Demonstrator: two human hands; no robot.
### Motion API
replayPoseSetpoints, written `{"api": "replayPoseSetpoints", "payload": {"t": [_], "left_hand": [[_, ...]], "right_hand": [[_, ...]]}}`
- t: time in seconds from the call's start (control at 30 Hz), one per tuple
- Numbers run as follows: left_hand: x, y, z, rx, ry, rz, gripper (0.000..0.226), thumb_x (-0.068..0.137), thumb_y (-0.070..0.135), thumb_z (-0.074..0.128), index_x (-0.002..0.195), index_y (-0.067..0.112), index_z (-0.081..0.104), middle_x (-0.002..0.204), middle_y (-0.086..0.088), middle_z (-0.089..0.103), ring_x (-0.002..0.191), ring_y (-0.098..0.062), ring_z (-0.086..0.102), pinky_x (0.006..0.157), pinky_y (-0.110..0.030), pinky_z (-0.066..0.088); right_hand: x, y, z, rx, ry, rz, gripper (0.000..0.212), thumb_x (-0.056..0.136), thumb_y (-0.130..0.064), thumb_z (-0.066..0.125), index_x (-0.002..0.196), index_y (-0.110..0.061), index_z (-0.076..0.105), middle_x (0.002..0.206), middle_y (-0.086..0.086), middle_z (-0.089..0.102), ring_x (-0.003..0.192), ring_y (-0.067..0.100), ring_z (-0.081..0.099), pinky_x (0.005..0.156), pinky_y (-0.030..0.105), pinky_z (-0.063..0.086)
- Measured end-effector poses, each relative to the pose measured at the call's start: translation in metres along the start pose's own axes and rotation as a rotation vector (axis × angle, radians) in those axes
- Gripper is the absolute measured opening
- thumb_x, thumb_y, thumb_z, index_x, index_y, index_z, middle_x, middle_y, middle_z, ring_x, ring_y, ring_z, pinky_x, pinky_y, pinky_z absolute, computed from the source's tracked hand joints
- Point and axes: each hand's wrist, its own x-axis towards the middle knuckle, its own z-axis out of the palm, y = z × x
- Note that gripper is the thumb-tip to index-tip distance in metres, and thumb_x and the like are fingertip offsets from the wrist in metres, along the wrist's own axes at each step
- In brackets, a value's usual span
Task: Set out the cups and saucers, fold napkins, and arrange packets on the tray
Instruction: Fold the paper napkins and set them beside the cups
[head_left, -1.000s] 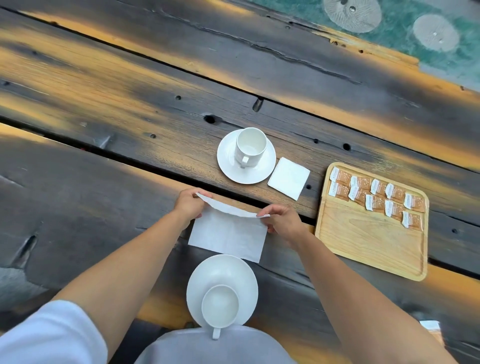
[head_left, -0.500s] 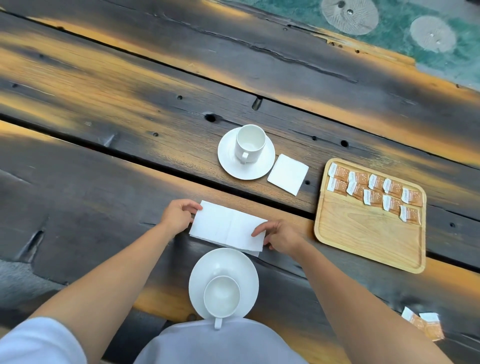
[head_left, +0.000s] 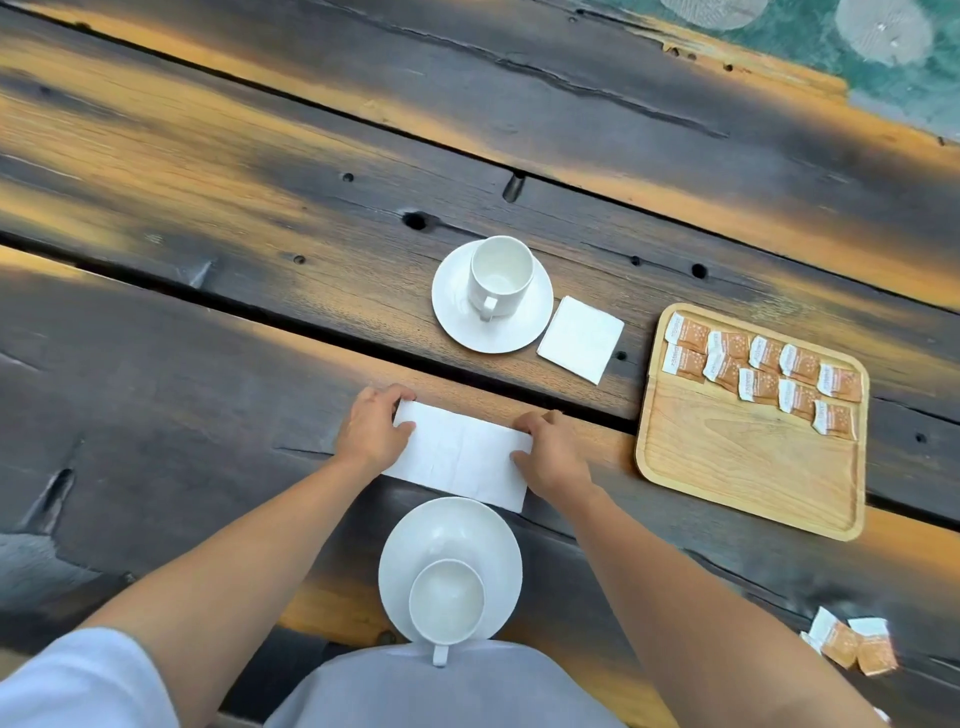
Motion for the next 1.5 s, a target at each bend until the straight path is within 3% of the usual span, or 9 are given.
{"api": "replayPoseSetpoints", "payload": {"t": [0.3, 0.47, 0.6, 0.67, 0.87, 1.0, 1.1, 1.23, 1.5], "left_hand": [[0.002, 0.005, 0.008, 0.019, 0.039, 0.012, 0.018, 0.086, 0.021, 0.066, 0.098, 0.032, 0.06, 0.103, 0.001, 0.049, 0.094, -0.023, 0.057, 0.083, -0.04, 0.051], [0.0, 0.013, 0.015, 0.018, 0.051, 0.048, 0.029, 0.083, 0.019, 0.07, 0.106, 0.03, 0.056, 0.103, 0.002, 0.045, 0.091, -0.022, 0.056, 0.081, -0.038, 0.051], [-0.004, 0.022, 0.021, 0.025, 0.101, 0.073, 0.027, 0.082, 0.014, 0.07, 0.09, 0.027, 0.048, 0.098, 0.002, 0.047, 0.082, -0.023, 0.055, 0.073, -0.037, 0.049], [-0.005, 0.026, 0.026, 0.02, 0.048, 0.097, 0.018, 0.083, 0.009, 0.066, 0.084, 0.023, 0.055, 0.092, -0.001, 0.055, 0.085, -0.025, 0.058, 0.077, -0.037, 0.049], [-0.016, 0.028, 0.037, -0.071, -0.027, 0.076, 0.018, 0.093, 0.02, 0.053, 0.095, 0.017, 0.071, 0.101, -0.002, 0.06, 0.097, -0.023, 0.057, 0.085, -0.03, 0.046], [-0.022, 0.023, 0.043, -0.087, -0.118, 0.088, 0.032, 0.085, 0.046, 0.066, 0.106, 0.022, 0.068, 0.106, 0.004, 0.052, 0.107, -0.014, 0.047, 0.093, -0.03, 0.041], [-0.023, 0.021, 0.047, -0.041, -0.134, 0.107, 0.041, 0.075, 0.051, 0.074, 0.106, 0.025, 0.066, 0.111, 0.006, 0.047, 0.115, -0.011, 0.036, 0.098, -0.031, 0.037], [-0.023, 0.025, 0.049, 0.027, -0.135, 0.118, 0.034, 0.077, 0.044, 0.074, 0.104, 0.028, 0.065, 0.11, 0.008, 0.044, 0.118, -0.016, 0.036, 0.097, -0.036, 0.041], [-0.028, 0.027, 0.029, -0.042, -0.012, 0.165, 0.017, 0.088, 0.026, 0.066, 0.099, 0.015, 0.072, 0.105, 0.005, 0.056, 0.108, -0.018, 0.049, 0.086, -0.024, 0.035]], "right_hand": [[0.011, -0.005, 0.012, -0.03, 0.072, -0.015, 0.018, 0.088, -0.011, 0.06, 0.102, -0.021, 0.057, 0.111, 0.001, 0.051, 0.113, 0.024, 0.044, 0.091, 0.036, 0.046], [0.016, -0.008, 0.013, -0.043, 0.076, -0.035, 0.018, 0.089, -0.016, 0.061, 0.105, -0.022, 0.055, 0.113, 0.001, 0.049, 0.113, 0.023, 0.043, 0.086, 0.036, 0.046], [0.017, -0.011, 0.013, -0.116, 0.119, -0.098, 0.023, 0.088, -0.016, 0.06, 0.109, -0.022, 0.053, 0.112, 0.001, 0.047, 0.106, 0.024, 0.042, 0.085, 0.033, 0.043], [0.017, -0.012, 0.014, -0.15, 0.12, -0.163, 0.027, 0.086, -0.016, 0.061, 0.11, -0.024, 0.051, 0.112, 0.001, 0.045, 0.104, 0.024, 0.041, 0.081, 0.033, 0.043], [0.02, -0.018, 0.016, -0.138, 0.026, -0.307, 0.04, 0.088, -0.023, 0.063, 0.124, -0.034, 0.048, 0.112, 0.0, 0.042, 0.101, 0.024, 0.051, 0.073, 0.033, 0.045], [0.021, -0.023, 0.014, -0.169, -0.037, -0.396, 0.043, 0.09, -0.023, 0.06, 0.128, -0.042, 0.051, 0.116, -0.001, 0.041, 0.102, 0.022, 0.054, 0.076, 0.034, 0.046], [0.022, -0.024, 0.009, -0.172, -0.047, -0.455, 0.028, 0.091, -0.029, 0.062, 0.118, -0.036, 0.063, 0.119, -0.003, 0.043, 0.106, 0.022, 0.055, 0.075, 0.032, 0.043], [0.02, -0.023, 0.003, -0.149, -0.016, -0.459, 0.015, 0.09, -0.029, 0.065, 0.104, -0.03, 0.07, 0.116, -0.003, 0.046, 0.105, 0.023, 0.057, 0.079, 0.038, 0.051], [0.017, -0.021, -0.008, -0.005, 0.148, -0.408, 0.011, 0.091, -0.023, 0.061, 0.099, -0.02, 0.068, 0.114, -0.002, 0.051, 0.111, 0.019, 0.047, 0.081, 0.032, 0.046]]}}
